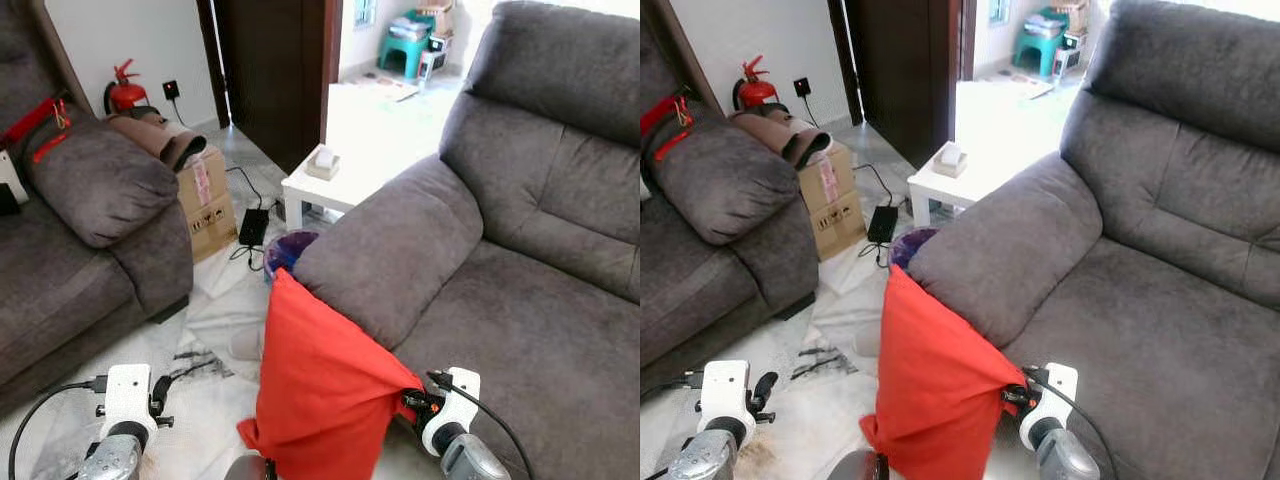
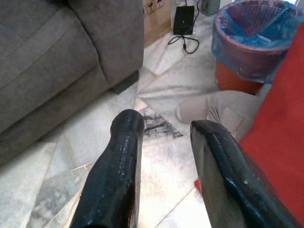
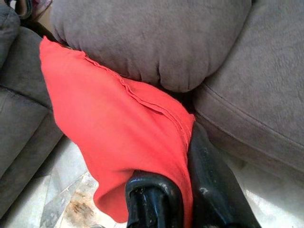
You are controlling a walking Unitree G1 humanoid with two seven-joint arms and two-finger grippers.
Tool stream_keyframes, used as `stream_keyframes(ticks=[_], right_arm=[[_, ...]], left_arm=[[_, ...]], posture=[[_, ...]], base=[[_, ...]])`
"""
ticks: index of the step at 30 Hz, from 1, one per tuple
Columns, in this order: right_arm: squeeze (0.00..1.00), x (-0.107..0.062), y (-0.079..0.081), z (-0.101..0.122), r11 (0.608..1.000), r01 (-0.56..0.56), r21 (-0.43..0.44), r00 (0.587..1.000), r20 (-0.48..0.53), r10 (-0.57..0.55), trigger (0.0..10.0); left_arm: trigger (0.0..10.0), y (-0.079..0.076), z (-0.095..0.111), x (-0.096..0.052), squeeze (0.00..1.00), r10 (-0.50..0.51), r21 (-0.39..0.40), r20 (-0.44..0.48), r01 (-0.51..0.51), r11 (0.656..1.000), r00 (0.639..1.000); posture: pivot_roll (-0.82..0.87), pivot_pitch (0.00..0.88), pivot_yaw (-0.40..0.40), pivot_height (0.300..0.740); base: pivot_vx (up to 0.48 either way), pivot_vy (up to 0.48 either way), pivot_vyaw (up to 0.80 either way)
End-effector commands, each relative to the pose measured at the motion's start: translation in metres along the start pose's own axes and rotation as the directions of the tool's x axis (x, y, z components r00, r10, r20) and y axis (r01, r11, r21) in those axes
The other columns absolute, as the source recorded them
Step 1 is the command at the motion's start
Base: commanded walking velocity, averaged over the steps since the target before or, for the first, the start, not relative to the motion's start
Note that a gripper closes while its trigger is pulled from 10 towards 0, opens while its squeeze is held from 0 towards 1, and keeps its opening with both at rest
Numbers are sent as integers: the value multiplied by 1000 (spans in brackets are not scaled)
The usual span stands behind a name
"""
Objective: Move the pillow to the sofa from floor
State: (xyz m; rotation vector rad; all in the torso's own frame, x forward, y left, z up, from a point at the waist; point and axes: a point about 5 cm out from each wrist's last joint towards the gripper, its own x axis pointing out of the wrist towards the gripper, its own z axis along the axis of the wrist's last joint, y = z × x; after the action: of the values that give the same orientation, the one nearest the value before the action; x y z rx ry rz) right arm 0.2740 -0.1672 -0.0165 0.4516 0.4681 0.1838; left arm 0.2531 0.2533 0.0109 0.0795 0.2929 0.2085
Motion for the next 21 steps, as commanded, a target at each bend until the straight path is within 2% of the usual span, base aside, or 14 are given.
stream_keyframes(ticks=[1, 3, 9, 17, 18, 21], right_arm=[[0, 4, 0, 27, 999, -18, -49, 994, 103, 23, 10000], [0, 4, -1, 29, 999, -8, -39, 994, 109, 13, 10000], [0, 6, -2, 31, 1000, 13, -9, 993, 119, -12, 10000], [0, 5, -2, 30, 1000, -2, -8, 993, 116, 3, 10000], [0, 4, -3, 29, 1000, -6, -5, 993, 117, 6, 10000], [0, 4, -3, 29, 1000, -3, -8, 993, 118, 4, 10000]], left_arm=[[10000, 1, -3, -1, 0, 16, -5, -7, -16, 1000, 1000], [10000, 0, -7, -1, 0, 17, -14, -16, -17, 1000, 1000], [10000, -3, -29, -4, 0, 3, -4, -135, -3, 1000, 991], [10000, 0, -41, -7, 0, 23, 1, -219, -23, 1000, 976], [10000, 0, -49, -11, 0, 25, -5, -269, -27, 1000, 963], [10000, -4, -60, -16, 0, 19, -22, -333, -28, 999, 943]], posture=[[151, 1, -29, 685], [160, 0, -37, 695], [167, 0, -55, 740], [170, 0, -65, 740], [170, 0, -63, 740], [164, 0, -59, 740]], base=[[0, 0, 0], [0, 0, 0], [0, 0, 0], [0, 0, 0], [0, 0, 0], [0, 0, 0]])
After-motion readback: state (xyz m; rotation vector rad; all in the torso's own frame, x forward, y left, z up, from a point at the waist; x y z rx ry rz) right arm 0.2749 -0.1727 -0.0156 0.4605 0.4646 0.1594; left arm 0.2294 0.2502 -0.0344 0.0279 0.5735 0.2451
